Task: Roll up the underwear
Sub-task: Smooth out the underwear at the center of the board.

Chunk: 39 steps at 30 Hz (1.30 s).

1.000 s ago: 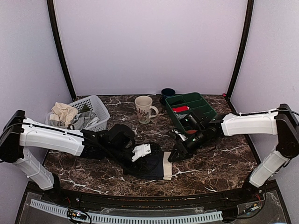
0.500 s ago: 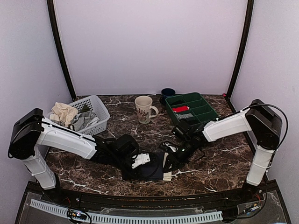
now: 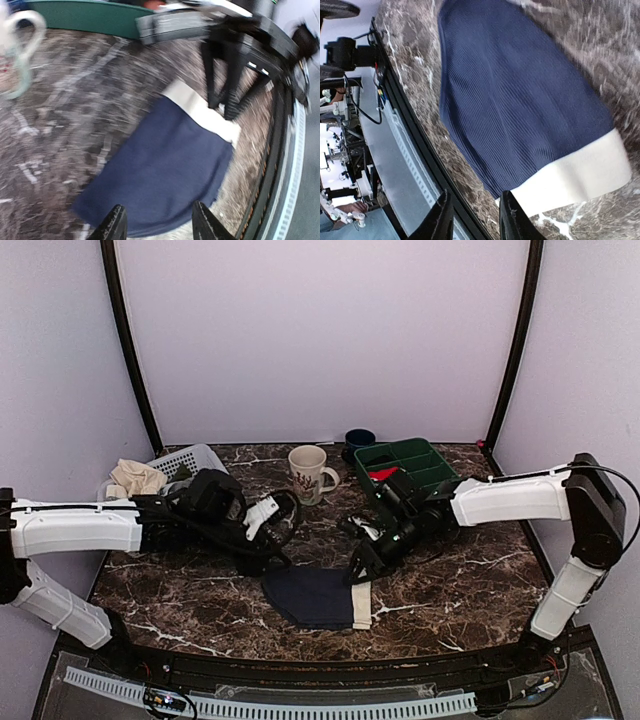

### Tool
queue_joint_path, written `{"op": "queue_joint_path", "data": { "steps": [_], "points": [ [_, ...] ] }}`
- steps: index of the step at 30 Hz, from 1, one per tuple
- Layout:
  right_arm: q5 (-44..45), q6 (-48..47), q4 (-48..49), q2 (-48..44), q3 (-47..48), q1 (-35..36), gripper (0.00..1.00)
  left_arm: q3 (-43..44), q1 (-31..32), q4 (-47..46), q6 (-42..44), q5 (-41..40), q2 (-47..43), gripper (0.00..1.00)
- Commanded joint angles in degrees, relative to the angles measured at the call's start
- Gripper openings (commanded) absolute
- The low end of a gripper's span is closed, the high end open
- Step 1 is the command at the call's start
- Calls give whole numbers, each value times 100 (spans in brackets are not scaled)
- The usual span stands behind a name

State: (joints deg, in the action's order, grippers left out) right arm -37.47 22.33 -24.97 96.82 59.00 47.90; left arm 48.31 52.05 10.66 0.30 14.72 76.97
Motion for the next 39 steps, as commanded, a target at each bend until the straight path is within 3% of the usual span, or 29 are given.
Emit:
{"op": "queue_joint_path", "data": {
  "steps": [1,6,11,20,28,30,35,39],
  "points": [
    [189,-92,-159,165,632,-283,30,136,-739,-34,-866,295,64,46],
    [375,-150,-118,755,978,-403,23,473,-994,38,-1125,257,762,40],
    [415,-229,28,1123,750,-417,18,508,-1083,183,-1303,401,1419,34],
    [768,-464,76,1106,-365,-614,14,-70,-1227,587,-1543,-16,1860,21],
    [838,-742,-72,1115,14,-644,14,194,-1410,965,-1618,-621,1983,13],
    [768,-883,-20,936,122,-646,18,252,-1411,925,-1422,-491,1780,18],
    [639,-1388,274,6,68,-617,34,231,-1361,426,-755,365,843,48],
    [1107,-1728,523,-1116,-196,-580,50,443,-1223,553,-116,235,251,58]
  ]
}}
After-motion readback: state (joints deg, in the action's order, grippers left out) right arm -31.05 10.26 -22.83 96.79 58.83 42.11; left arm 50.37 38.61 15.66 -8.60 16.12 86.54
